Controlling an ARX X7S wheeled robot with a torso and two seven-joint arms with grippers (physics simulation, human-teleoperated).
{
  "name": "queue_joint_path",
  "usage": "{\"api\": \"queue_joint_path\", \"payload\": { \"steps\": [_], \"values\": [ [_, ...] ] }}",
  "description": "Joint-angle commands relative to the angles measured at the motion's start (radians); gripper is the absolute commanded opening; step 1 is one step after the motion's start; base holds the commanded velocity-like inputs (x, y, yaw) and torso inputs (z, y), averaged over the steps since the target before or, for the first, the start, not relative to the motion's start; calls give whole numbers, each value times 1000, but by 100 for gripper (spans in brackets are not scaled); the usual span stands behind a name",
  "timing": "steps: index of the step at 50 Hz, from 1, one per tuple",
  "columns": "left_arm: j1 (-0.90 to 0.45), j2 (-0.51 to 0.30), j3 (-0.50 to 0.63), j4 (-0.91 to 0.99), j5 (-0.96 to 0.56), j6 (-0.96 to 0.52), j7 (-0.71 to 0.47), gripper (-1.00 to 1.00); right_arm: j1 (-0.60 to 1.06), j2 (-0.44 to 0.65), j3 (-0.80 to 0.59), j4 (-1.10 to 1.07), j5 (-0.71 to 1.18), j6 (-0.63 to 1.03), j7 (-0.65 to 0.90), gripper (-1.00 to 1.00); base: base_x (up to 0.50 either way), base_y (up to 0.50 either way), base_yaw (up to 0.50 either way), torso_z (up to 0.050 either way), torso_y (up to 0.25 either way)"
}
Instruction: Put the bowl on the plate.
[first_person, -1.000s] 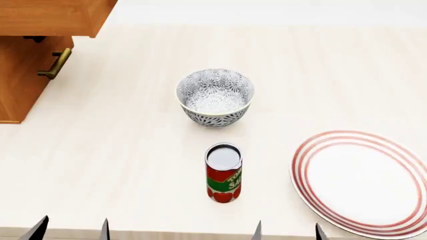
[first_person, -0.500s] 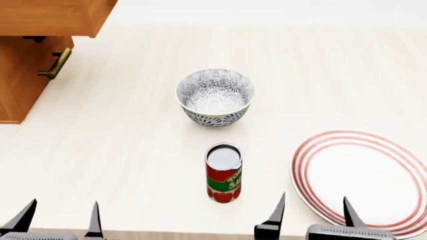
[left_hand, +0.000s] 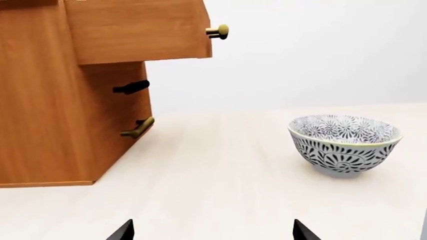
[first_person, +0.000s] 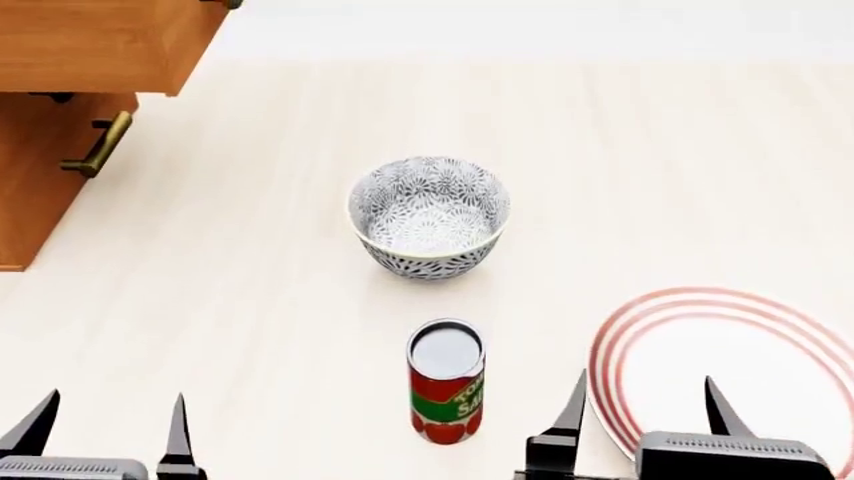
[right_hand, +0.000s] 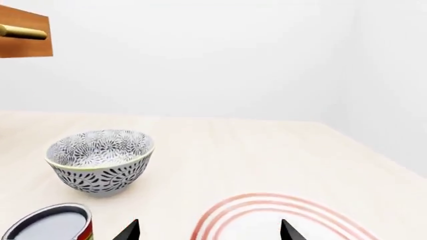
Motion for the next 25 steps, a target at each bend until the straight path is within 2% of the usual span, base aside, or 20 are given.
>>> {"api": "queue_joint_path", "payload": {
  "steps": [1,25],
  "values": [
    [-7,-10,11,-2,-8,0,-5,100,2,18,14,-23,35,30,-9,100,160,0,0,0,0],
    [-18,-26,22,7,-31,-3,-16,100,11,56,20,-87,96,117,-34,100,160,0,0,0,0]
  ]
}}
